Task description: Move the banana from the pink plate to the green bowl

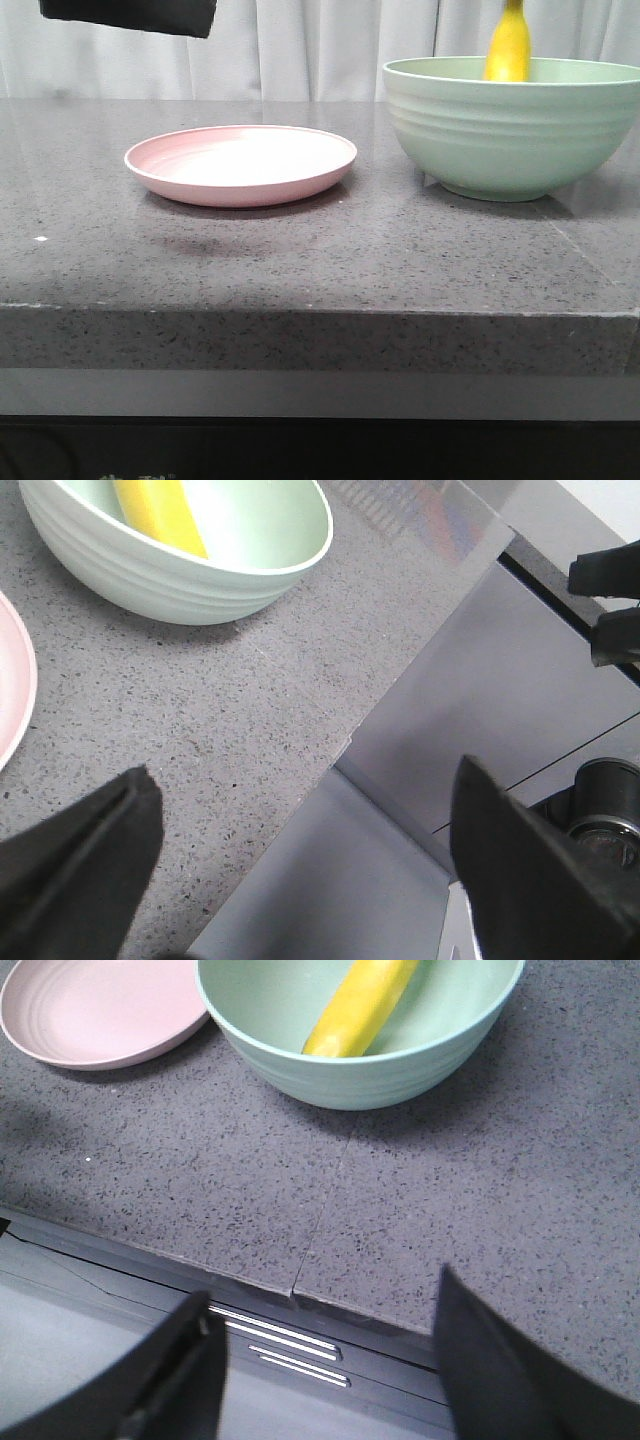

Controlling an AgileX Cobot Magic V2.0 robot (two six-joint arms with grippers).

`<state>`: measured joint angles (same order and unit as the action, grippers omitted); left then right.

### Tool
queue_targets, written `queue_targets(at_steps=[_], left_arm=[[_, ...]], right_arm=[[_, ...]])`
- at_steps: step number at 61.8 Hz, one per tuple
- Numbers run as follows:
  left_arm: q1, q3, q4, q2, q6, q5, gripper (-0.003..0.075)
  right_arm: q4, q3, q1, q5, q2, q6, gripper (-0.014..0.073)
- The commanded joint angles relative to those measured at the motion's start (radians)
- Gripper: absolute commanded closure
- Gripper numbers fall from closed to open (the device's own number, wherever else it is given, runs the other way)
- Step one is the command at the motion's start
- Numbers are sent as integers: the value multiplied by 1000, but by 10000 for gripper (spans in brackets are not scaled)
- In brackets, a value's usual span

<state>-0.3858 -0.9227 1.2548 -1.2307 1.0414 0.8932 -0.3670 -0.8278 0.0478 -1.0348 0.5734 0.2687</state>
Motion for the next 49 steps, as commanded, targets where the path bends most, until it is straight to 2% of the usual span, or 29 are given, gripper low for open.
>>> queue_targets(at_steps=[1,13,23,49], left_arm=[[1,-27,65,23,-6,3,264],[1,-27,65,23,-6,3,531],[1,-27,65,23,-6,3,734],[1,-27,65,23,-6,3,738]], right_arm=[[-24,-22,0,53,2,1,254],[-26,-22,0,49,2,1,514],[-27,-22,0,45,2,1,659],[-28,-22,0,41,2,1,662]])
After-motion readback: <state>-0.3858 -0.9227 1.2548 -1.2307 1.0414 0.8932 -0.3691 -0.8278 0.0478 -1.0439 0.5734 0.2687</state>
